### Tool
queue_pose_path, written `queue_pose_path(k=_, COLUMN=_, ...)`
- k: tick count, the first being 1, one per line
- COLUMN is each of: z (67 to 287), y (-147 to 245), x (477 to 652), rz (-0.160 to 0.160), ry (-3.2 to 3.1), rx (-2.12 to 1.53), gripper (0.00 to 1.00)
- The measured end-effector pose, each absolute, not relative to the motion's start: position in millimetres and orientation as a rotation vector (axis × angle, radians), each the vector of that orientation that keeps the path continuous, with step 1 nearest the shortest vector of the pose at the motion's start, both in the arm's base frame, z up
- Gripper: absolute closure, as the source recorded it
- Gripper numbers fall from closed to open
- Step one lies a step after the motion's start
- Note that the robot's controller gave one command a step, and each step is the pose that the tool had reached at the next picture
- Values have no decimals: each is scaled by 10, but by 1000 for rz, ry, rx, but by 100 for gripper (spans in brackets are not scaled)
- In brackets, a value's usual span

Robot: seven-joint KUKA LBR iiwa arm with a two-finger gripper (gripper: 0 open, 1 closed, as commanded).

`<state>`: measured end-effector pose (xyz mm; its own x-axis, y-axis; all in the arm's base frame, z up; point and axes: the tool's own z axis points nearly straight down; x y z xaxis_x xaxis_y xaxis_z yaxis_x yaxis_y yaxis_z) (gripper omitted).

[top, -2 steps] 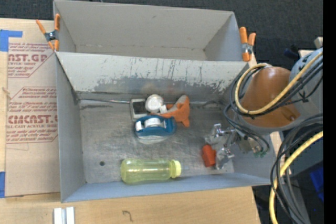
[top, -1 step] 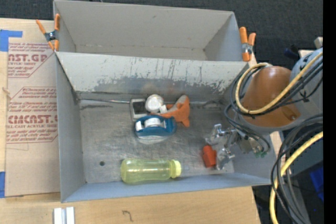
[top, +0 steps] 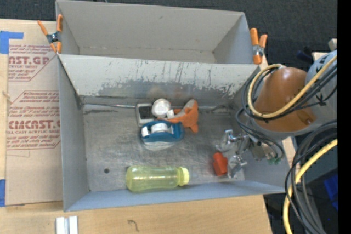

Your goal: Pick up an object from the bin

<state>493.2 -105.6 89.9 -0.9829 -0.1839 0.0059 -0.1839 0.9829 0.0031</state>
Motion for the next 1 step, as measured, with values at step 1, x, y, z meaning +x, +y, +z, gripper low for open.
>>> queue_pose_path(k=1, z=1123, y=-1053, x=4922, rz=-5, ry=-3119, rx=289, gripper=100)
